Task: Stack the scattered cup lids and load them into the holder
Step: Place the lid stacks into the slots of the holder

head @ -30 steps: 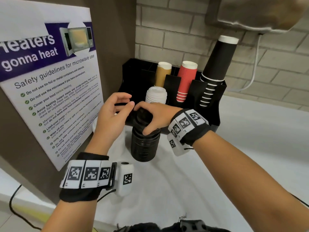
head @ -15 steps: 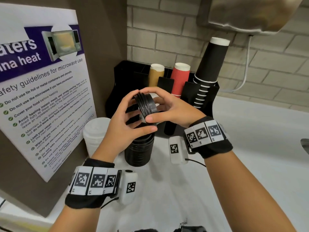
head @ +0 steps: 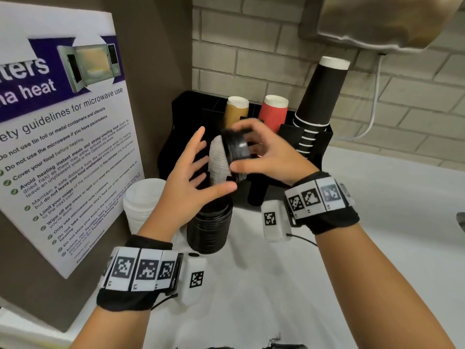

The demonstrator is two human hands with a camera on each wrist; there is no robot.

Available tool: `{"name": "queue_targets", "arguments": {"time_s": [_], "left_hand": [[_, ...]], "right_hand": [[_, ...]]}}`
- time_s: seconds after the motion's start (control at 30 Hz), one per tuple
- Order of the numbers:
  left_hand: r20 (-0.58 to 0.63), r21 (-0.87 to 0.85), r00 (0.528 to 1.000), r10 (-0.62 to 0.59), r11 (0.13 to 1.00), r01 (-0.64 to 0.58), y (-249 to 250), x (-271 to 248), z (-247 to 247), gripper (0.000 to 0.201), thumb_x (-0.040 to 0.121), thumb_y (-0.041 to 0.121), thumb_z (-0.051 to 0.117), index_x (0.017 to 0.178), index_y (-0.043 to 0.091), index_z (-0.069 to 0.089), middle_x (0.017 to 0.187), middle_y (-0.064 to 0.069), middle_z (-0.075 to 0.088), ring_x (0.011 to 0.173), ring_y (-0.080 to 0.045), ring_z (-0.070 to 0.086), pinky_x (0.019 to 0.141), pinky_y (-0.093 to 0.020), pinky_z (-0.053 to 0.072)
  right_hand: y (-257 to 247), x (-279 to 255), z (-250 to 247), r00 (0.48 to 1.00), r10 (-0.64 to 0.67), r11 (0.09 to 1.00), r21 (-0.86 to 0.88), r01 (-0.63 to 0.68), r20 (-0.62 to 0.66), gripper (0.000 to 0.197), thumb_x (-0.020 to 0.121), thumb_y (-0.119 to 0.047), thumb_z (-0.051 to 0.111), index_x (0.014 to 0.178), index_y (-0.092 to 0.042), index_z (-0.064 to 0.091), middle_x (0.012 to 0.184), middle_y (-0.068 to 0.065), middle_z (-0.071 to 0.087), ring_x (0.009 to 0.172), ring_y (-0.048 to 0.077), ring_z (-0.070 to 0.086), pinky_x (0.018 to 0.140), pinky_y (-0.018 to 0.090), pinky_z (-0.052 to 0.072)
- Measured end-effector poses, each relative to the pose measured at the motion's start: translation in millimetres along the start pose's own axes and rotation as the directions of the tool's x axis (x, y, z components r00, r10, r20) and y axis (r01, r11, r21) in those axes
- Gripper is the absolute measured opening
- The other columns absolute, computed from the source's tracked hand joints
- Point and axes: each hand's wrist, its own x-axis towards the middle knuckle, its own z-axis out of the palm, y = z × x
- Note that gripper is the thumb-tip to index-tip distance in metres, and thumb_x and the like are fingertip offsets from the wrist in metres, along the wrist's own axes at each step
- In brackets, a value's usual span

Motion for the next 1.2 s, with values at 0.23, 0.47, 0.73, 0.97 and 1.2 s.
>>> {"name": "queue_targets", "arguments": {"time_s": [0.23,0.47,0.73,0.97,1.2], "left_hand": [[-0.156,0.118,0.988,0.011,0.993,0.008,-3.6,1.9,-12.5,0.048,0.083,0.029,0.07,0.128,0.03,0.055,0.131,0.006,0.053,0.114,-0.009,0.059,0.088,-0.013,0.048],[-0.142,0.116,0.99,0.023,0.993,-0.006,-8.9,-0.9,-12.1,0.033,0.087,0.012,0.069,0.109,0.036,0.061,0.126,0.007,0.055,0.106,-0.006,0.061,0.077,-0.005,0.044],[-0.137,0.128,0.99,0.013,0.992,0.005,-11.6,-1.4,-10.7,0.031,0.087,0.013,0.069,0.109,0.035,0.061,0.126,0.005,0.055,0.105,-0.008,0.062,0.079,-0.007,0.047],[-0.147,0.14,0.989,0.007,0.99,0.014,-12.2,-3.1,-12.0,0.03,0.088,0.015,0.069,0.109,0.035,0.061,0.125,0.005,0.055,0.107,-0.011,0.061,0.076,-0.004,0.045],[-0.186,0.15,0.982,0.029,0.989,-0.001,-8.5,-4.1,-21.5,0.029,0.089,0.014,0.068,0.109,0.035,0.062,0.125,0.007,0.056,0.105,-0.009,0.062,0.074,-0.002,0.042]], "right_hand": [[54.0,21.6,-33.8,0.933,0.117,0.88,-0.401,-0.257,-0.34,0.074,0.065,-0.02,0.086,0.122,-0.015,0.039,0.113,-0.002,0.055,0.099,0.018,0.057,0.084,0.031,0.049],[85.8,20.2,-9.3,0.909,0.338,0.359,-0.859,-0.364,-0.244,0.089,0.063,-0.034,0.084,0.131,-0.014,0.03,0.132,0.008,0.05,0.118,0.034,0.048,0.1,0.051,0.038],[105.8,28.9,20.0,0.854,0.502,0.106,-0.97,-0.218,-0.137,0.084,0.068,-0.041,0.078,0.133,-0.011,0.034,0.125,0.008,0.054,0.116,0.032,0.05,0.101,0.047,0.034],[102.9,30.2,21.9,0.807,0.587,0.163,-0.965,-0.204,-0.072,0.051,0.082,-0.033,0.069,0.126,-0.014,0.052,0.118,0.003,0.06,0.107,0.025,0.06,0.082,0.035,0.046],[77.4,20.5,20.1,0.939,0.276,0.424,-0.85,-0.312,-0.207,0.028,0.093,-0.01,0.048,0.119,-0.004,0.058,0.12,0.014,0.055,0.109,0.032,0.055,0.09,0.04,0.048]]}}
